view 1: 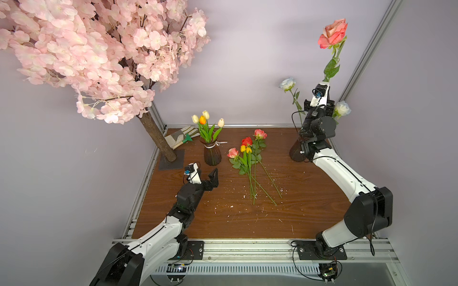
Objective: Arrange the flowers in different vases according to their variety
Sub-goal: Insert the flower into the vase.
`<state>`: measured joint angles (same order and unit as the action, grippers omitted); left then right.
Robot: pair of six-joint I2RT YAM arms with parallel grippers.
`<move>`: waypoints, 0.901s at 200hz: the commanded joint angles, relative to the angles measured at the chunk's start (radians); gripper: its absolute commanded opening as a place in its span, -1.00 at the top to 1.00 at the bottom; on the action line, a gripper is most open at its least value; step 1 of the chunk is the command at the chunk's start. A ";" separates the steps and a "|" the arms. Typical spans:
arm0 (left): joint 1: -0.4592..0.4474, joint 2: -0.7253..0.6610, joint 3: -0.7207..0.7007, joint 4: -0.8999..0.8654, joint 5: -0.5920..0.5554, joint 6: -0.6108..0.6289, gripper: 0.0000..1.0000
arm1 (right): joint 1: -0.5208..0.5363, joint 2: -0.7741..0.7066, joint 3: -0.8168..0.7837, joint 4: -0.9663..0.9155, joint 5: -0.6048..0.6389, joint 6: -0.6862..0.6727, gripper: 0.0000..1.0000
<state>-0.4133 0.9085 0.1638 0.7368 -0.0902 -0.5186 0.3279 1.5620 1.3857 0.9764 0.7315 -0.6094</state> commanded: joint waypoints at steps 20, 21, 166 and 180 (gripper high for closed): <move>-0.010 0.000 0.000 0.025 0.008 0.017 -0.99 | -0.035 0.018 -0.002 0.053 -0.053 0.090 1.00; -0.009 0.000 0.000 0.025 0.009 0.017 -0.99 | -0.036 0.018 -0.004 0.052 -0.054 0.092 1.00; -0.010 0.110 0.046 0.029 0.085 0.015 -0.99 | -0.057 -0.139 -0.103 -0.699 -0.217 0.607 0.05; -0.013 0.151 0.068 0.022 0.113 0.015 -0.99 | -0.056 -0.184 -0.132 -0.782 -0.282 0.670 0.01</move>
<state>-0.4145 1.0103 0.1795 0.7498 -0.0414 -0.5179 0.2733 1.4796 1.2217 0.4366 0.5560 -0.1364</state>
